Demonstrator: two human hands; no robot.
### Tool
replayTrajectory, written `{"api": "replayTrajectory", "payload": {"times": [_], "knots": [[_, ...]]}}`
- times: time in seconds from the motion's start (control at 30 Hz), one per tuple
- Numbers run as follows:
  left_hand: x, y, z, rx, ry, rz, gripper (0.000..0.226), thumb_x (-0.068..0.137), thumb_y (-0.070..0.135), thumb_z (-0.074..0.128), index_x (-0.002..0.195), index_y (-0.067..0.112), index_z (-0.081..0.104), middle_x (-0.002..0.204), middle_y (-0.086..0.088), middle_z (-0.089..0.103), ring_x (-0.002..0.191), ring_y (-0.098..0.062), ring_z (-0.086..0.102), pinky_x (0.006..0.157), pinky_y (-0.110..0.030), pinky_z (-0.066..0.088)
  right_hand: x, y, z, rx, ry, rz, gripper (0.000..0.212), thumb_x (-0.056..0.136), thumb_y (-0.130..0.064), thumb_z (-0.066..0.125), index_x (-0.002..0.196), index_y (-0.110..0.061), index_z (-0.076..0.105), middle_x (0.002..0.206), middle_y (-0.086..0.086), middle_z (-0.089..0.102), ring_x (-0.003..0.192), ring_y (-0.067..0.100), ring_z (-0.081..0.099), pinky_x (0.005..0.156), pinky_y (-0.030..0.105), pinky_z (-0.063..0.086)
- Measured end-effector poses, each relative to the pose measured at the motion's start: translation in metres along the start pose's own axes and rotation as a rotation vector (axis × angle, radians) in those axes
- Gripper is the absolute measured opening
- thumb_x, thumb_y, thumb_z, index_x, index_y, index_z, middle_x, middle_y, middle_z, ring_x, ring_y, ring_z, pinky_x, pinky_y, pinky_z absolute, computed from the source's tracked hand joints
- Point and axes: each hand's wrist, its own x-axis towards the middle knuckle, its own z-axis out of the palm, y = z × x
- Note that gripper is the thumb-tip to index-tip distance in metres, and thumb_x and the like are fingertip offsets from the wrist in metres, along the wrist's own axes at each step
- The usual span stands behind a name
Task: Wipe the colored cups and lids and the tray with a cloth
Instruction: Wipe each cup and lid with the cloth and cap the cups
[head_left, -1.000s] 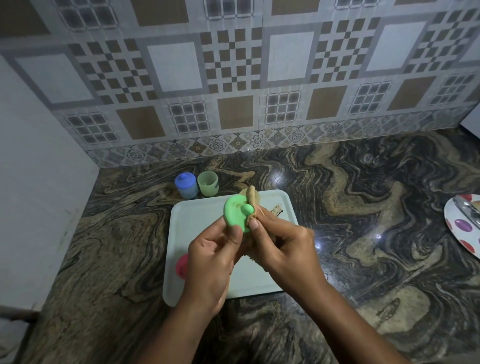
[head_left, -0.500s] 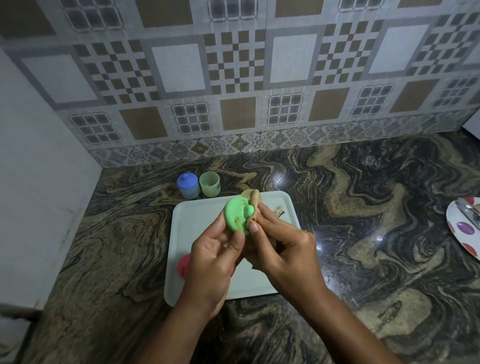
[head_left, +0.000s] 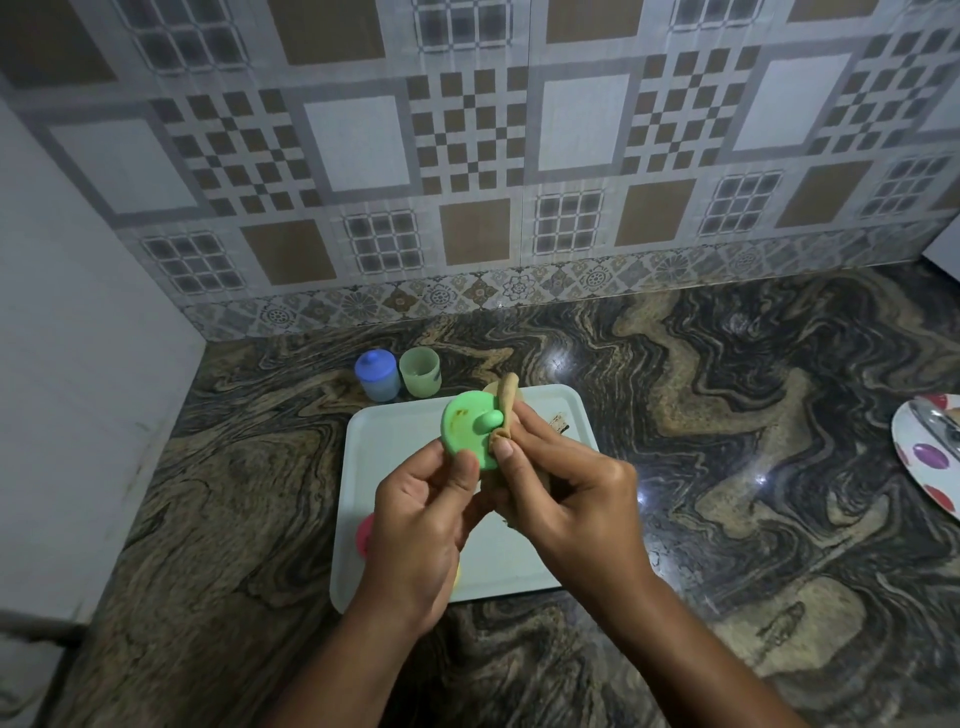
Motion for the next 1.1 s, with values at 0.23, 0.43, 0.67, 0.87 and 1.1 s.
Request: {"api": "replayTrajectory", "payload": {"times": [0.23, 0.43, 0.67, 0.87, 1.1], "knots": [[0.007, 0.002, -0.002, -0.048, 0.083, -0.010, 0.031, 0.087, 0.033, 0.056, 0.098, 0.013, 0.077, 0.104, -0.010, 0.075, 0.088, -0.015, 0.071, 0.069, -0.029, 0.053, 0.004, 0.000, -0.001, 0.031, -0.026, 0.062, 0.021, 0.095, -0.018, 0.073, 0.115, -0.015, 0.078, 0.117, -0.029, 0.067, 0.121, 0.012, 0.067, 0.091, 0.043, 0.061], [0.001, 0.001, -0.001, 0.044, 0.030, 0.049, 0.028, 0.088, 0.024, 0.058, 0.108, 0.011, 0.073, 0.111, -0.013, 0.073, 0.100, -0.025, 0.070, 0.073, -0.029, 0.054, 0.003, -0.004, -0.001, -0.030, -0.010, -0.042, 0.024, 0.095, -0.017, 0.071, 0.118, -0.014, 0.076, 0.122, -0.030, 0.064, 0.119, 0.014, 0.068, 0.087, 0.039, 0.063], [0.008, 0.007, -0.001, -0.006, 0.093, -0.026, 0.035, 0.092, 0.037, 0.051, 0.101, 0.015, 0.077, 0.113, -0.013, 0.074, 0.107, -0.023, 0.069, 0.082, -0.038, 0.053, 0.003, -0.004, -0.002, -0.048, -0.065, -0.040, 0.027, 0.097, -0.016, 0.069, 0.122, -0.010, 0.073, 0.114, -0.010, 0.073, 0.132, 0.005, 0.056, 0.101, 0.036, 0.056], [0.002, 0.007, -0.002, 0.073, -0.001, 0.050, 0.028, 0.092, 0.024, 0.055, 0.108, 0.009, 0.073, 0.113, -0.017, 0.072, 0.107, -0.027, 0.069, 0.084, -0.036, 0.056, -0.001, -0.009, -0.004, -0.135, -0.085, -0.183, 0.035, 0.099, -0.021, 0.063, 0.130, -0.008, 0.068, 0.146, 0.000, 0.056, 0.123, 0.011, 0.065, 0.090, 0.023, 0.059], [0.006, 0.009, -0.002, 0.030, 0.066, -0.023, 0.043, 0.088, 0.044, 0.051, 0.098, 0.010, 0.076, 0.104, -0.016, 0.075, 0.094, -0.023, 0.069, 0.077, -0.034, 0.055, 0.007, -0.009, -0.010, -0.110, -0.060, -0.157, 0.026, 0.098, -0.009, 0.065, 0.123, -0.010, 0.074, 0.127, -0.002, 0.070, 0.133, 0.007, 0.056, 0.098, 0.036, 0.058]]}}
